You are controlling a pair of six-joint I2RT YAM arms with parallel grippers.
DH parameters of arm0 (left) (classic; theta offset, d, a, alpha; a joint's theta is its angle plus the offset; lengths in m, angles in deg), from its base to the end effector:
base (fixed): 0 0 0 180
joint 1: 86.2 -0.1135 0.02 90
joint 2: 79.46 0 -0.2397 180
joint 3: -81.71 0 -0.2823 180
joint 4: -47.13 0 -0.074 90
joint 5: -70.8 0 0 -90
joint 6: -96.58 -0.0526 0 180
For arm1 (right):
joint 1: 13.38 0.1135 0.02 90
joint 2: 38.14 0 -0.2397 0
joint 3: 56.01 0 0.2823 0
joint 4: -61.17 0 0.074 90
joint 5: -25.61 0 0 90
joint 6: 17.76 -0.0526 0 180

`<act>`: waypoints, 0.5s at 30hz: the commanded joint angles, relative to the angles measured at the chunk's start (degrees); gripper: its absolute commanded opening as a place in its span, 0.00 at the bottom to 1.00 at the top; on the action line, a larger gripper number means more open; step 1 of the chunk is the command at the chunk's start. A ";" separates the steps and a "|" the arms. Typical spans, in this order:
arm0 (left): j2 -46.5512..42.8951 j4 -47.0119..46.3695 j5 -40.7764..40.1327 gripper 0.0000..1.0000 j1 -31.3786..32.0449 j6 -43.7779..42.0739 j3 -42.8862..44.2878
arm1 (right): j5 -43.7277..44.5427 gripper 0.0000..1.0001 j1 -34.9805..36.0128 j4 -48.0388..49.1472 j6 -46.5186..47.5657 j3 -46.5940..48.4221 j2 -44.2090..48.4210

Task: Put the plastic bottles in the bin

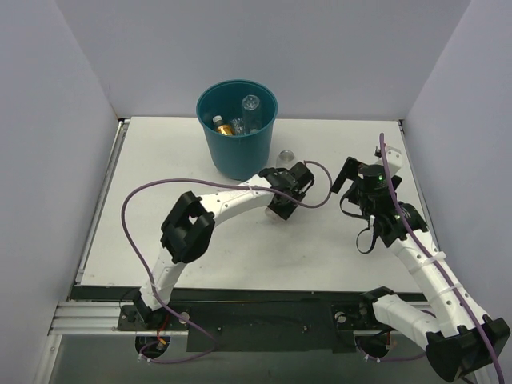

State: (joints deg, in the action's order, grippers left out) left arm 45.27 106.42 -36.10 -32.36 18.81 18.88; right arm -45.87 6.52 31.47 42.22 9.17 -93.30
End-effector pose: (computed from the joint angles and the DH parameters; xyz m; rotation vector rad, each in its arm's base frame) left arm 0.2987 -0.3828 0.1590 0.8644 2.5015 0.0341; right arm 0.2668 0.0788 0.3176 0.3836 1.8668 0.2829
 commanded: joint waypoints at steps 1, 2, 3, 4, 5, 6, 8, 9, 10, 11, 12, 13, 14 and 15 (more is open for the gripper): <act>-5.01 6.75 4.15 0.41 0.12 -2.12 8.10 | 1.95 0.98 -0.13 -0.76 -0.21 0.18 2.07; -6.50 7.37 6.69 0.40 0.12 -2.12 10.65 | 2.48 0.98 -0.13 -0.50 -0.21 -0.08 2.68; -7.64 8.34 7.49 0.39 0.03 -2.21 11.98 | 2.92 0.98 -0.13 -0.41 -0.21 -0.17 3.12; -9.57 8.61 8.11 0.36 -0.05 -2.21 14.60 | 3.88 0.98 -0.13 -0.41 -0.13 -0.26 3.73; -10.29 8.78 8.12 0.34 -0.40 -2.30 16.19 | 4.24 0.98 -0.04 -0.41 -0.13 -0.35 4.09; -11.86 8.79 7.68 0.28 -0.67 -2.21 18.65 | 4.85 0.98 -0.12 -0.58 -0.04 -0.26 4.70; -13.36 8.79 6.63 0.17 -1.72 -1.95 23.74 | 6.16 0.98 -0.13 -1.64 -0.12 0.35 5.84; -13.72 8.70 6.19 0.17 -2.86 -1.95 25.25 | 6.52 0.98 -0.13 -1.82 -0.13 0.44 6.11; -14.07 8.61 5.75 0.11 -3.56 -1.77 28.74 | 7.22 0.98 -0.13 -1.73 -0.04 0.53 7.24; -14.25 8.44 5.83 0.09 -5.14 -1.60 30.17 | 7.58 0.98 -0.13 -1.82 -0.04 0.45 7.78; -14.34 8.09 6.44 0.04 -6.46 -0.64 32.88 | 7.67 0.98 -0.04 -1.82 0.14 0.62 8.65; -14.34 7.13 6.88 0.01 -9.08 0.24 33.95 | 7.49 0.98 -0.12 -1.82 0.22 0.62 9.10; -14.34 6.59 7.50 0.00 -10.33 1.82 35.10 | 7.23 0.98 -0.13 -1.99 0.40 0.71 9.54; -14.34 5.20 8.11 0.00 -13.12 2.62 35.46 | 6.71 0.98 -0.13 -2.08 0.49 0.80 9.71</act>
State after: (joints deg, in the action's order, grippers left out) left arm 33.84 114.49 -29.04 -37.47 18.09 49.46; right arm -41.14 6.52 30.14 42.26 9.17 -85.43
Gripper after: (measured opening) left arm 0.617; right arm 0.983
